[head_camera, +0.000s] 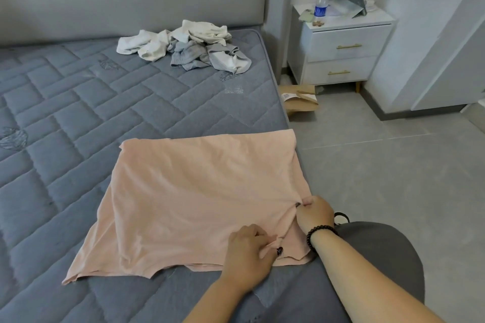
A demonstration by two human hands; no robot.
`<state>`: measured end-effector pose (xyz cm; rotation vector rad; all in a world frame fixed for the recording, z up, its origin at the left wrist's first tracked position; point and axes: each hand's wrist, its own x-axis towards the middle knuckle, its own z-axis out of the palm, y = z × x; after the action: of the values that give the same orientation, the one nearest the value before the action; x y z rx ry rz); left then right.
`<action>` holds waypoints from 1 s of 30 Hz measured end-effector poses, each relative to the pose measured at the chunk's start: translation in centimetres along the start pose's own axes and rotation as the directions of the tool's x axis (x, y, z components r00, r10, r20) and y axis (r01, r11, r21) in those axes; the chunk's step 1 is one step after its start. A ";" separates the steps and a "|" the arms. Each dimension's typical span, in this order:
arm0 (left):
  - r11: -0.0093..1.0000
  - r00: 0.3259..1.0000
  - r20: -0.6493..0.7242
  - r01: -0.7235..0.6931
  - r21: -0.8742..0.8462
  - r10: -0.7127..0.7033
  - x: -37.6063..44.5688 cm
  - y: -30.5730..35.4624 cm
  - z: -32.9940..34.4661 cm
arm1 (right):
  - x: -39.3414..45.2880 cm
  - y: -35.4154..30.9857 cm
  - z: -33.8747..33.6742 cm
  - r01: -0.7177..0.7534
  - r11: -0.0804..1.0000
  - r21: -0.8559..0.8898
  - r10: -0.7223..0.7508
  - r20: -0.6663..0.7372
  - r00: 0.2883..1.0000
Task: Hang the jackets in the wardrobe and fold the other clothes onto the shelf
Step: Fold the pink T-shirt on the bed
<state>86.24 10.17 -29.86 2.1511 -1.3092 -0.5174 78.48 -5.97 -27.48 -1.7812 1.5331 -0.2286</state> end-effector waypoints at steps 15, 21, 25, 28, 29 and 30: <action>0.526 0.313 -0.433 0.344 -0.778 -0.845 -5.5 -14.2 -15.2 | -8.2 -3.2 4.7 0.786 0.419 -0.455 -0.768 0.284 0.574; 0.483 0.636 -0.077 0.495 -0.723 -0.768 -3.9 -16.9 -19.5 | -9.1 -3.4 6.9 0.871 0.244 -0.426 -0.651 0.594 0.473; 0.323 0.741 0.069 0.372 -0.870 -0.668 -2.9 -17.5 -20.6 | -8.6 -3.2 6.4 0.881 0.268 -0.390 -0.690 0.561 0.458; 0.176 0.788 0.115 0.273 -0.946 -0.605 -2.3 -17.8 -20.9 | -8.9 -3.5 5.9 0.881 0.307 -0.360 -0.705 0.535 0.465; 0.104 0.810 0.126 0.225 -0.969 -0.572 -2.3 -17.9 -21.0 | -9.0 -3.6 5.9 0.881 0.303 -0.365 -0.708 0.533 0.464; 0.037 0.832 0.128 0.176 -0.984 -0.540 -2.3 -18.0 -21.0 | -9.0 -3.8 5.9 0.881 0.297 -0.368 -0.709 0.533 0.461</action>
<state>109.67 24.26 -25.25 1.1776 0.0499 -0.9009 82.45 4.63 -26.19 -2.8902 0.3045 0.0691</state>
